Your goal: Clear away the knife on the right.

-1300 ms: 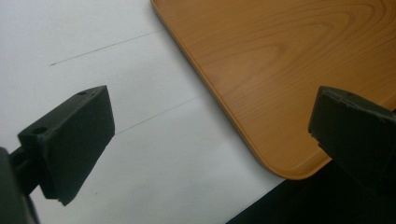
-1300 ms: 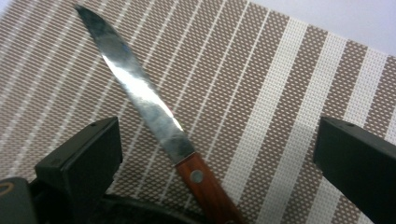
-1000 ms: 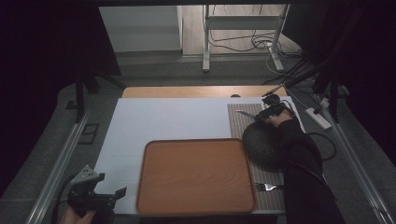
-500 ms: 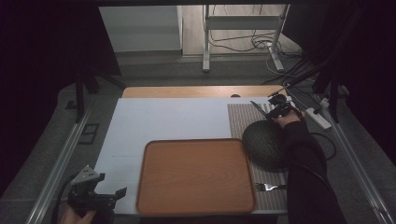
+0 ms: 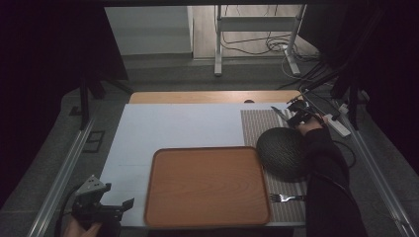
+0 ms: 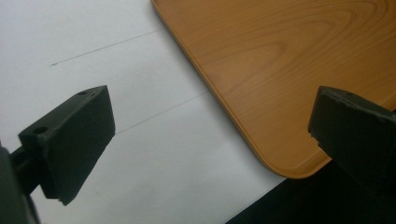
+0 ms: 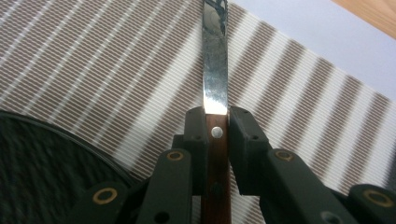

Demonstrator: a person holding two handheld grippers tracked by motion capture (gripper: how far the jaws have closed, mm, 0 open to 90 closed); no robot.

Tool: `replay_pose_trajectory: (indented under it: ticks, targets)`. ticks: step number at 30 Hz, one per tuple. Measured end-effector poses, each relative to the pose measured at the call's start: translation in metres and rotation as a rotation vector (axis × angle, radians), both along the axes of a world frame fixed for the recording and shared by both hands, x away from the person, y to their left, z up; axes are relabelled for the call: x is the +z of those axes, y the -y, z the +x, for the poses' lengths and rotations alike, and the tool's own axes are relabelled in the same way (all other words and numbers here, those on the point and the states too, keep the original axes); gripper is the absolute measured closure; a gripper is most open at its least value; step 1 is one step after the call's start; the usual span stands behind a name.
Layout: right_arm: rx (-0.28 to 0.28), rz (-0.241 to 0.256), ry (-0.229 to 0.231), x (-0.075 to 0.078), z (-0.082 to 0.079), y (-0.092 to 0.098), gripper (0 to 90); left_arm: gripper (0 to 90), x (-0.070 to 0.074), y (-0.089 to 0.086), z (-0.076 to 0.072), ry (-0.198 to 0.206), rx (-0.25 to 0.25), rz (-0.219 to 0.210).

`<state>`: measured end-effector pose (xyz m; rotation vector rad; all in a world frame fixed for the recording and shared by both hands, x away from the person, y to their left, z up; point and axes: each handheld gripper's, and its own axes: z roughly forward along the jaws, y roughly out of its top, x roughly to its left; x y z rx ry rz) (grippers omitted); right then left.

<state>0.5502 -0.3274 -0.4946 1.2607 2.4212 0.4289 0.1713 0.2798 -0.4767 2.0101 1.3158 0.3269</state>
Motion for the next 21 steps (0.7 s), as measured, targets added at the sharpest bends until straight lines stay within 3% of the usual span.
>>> replay_pose_trajectory:
  ticks: [5, 10, 21]
  targets:
    - [-0.036, 0.022, 0.018, 0.009, -0.004, 0.016, 77.6, 1.2, 0.000, 0.000, 0.000, -0.001, 0.000, 0.000]
    - [-0.039, 0.034, 0.017, 0.015, -0.009, 0.021, 77.6, 1.2, 0.000, 0.001, 0.000, -0.001, 0.002, -0.001]
    - [-0.018, 0.107, -0.012, 0.026, -0.022, 0.009, 77.6, 1.1, 0.000, 0.000, 0.000, -0.001, 0.000, -0.002]
